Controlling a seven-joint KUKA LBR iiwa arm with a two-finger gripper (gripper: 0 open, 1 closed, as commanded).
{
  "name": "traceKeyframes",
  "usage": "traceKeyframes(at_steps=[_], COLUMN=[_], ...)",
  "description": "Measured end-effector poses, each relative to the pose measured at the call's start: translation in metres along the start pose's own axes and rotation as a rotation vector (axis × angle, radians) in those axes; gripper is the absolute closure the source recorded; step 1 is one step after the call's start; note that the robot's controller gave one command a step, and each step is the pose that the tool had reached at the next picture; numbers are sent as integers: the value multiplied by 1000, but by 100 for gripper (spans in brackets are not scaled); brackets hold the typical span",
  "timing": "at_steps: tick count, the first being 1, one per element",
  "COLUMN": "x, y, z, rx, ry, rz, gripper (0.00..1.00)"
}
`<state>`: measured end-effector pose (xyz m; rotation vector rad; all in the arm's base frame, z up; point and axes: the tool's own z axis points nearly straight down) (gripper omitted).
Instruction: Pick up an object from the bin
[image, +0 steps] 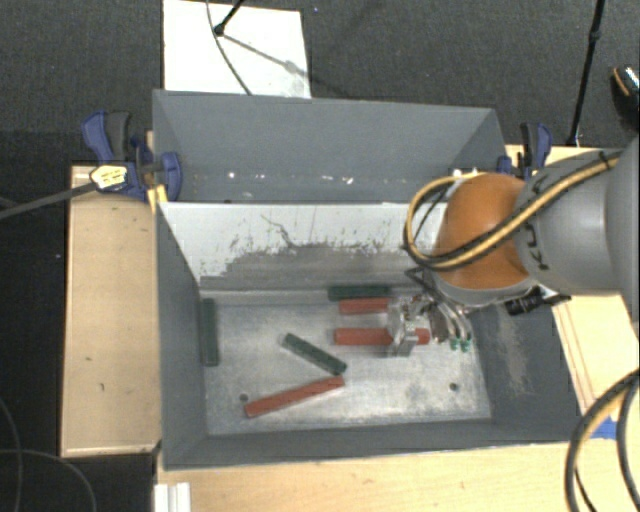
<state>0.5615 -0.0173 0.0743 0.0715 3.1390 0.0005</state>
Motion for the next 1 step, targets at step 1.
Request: traceKeyframes(at_steps=[1], x=[-16], y=[-20], z=[-145], rx=[2], ry=[-8], rz=[-333], gripper=[100])
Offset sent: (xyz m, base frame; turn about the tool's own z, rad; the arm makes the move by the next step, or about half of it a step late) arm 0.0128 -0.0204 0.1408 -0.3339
